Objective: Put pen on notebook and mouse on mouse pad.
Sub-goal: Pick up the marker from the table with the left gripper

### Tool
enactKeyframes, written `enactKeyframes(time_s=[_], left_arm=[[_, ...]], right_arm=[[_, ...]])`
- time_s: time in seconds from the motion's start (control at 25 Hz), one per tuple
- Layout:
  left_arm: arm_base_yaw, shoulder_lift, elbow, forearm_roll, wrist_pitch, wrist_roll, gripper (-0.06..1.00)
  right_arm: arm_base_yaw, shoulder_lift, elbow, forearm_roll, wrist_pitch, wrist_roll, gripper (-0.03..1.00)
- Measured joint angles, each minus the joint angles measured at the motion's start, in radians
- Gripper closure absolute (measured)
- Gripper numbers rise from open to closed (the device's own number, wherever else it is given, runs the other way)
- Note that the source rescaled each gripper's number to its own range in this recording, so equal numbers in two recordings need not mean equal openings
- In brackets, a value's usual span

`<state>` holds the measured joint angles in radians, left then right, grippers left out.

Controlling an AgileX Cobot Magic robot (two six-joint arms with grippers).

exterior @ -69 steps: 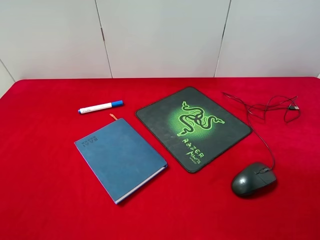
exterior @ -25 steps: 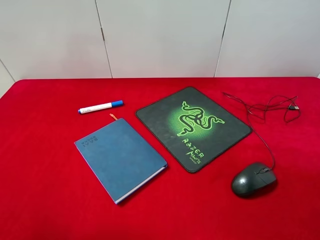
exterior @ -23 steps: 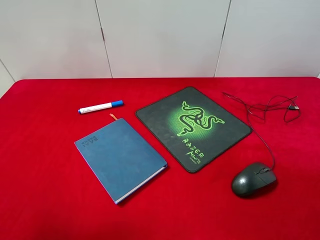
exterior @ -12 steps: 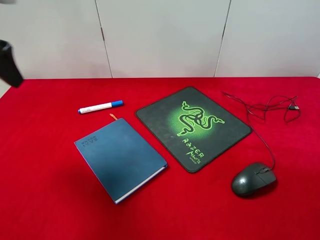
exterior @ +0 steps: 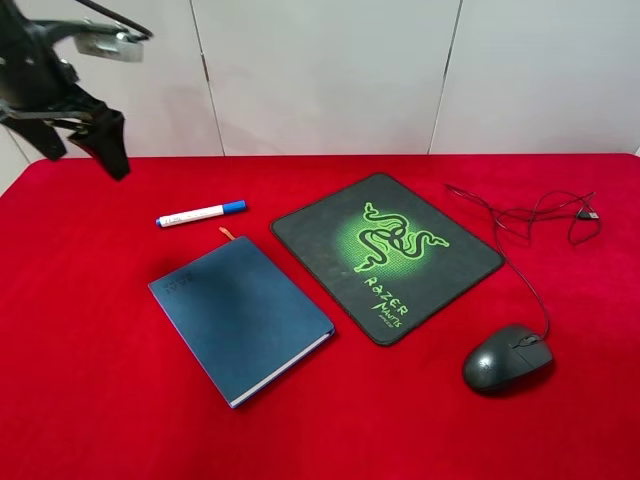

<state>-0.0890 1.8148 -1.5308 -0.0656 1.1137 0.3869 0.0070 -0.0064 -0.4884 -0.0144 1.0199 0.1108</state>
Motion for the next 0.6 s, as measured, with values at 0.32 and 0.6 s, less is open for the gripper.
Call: enactKeyframes(time_s=[0.32, 0.6], left_arm=[[-0.004, 0.173, -0.125, -0.001, 0.002, 0.094, -0.05], [-0.036, 0.297, -0.199, 0.003, -0.007, 0.193, -0.05]], right_arm=[[0.0, 0.0, 0.0, 0.0, 0.0, 0.0, -0.03], [0.0, 0.0, 0.0, 0.0, 0.0, 0.0, -0.03]])
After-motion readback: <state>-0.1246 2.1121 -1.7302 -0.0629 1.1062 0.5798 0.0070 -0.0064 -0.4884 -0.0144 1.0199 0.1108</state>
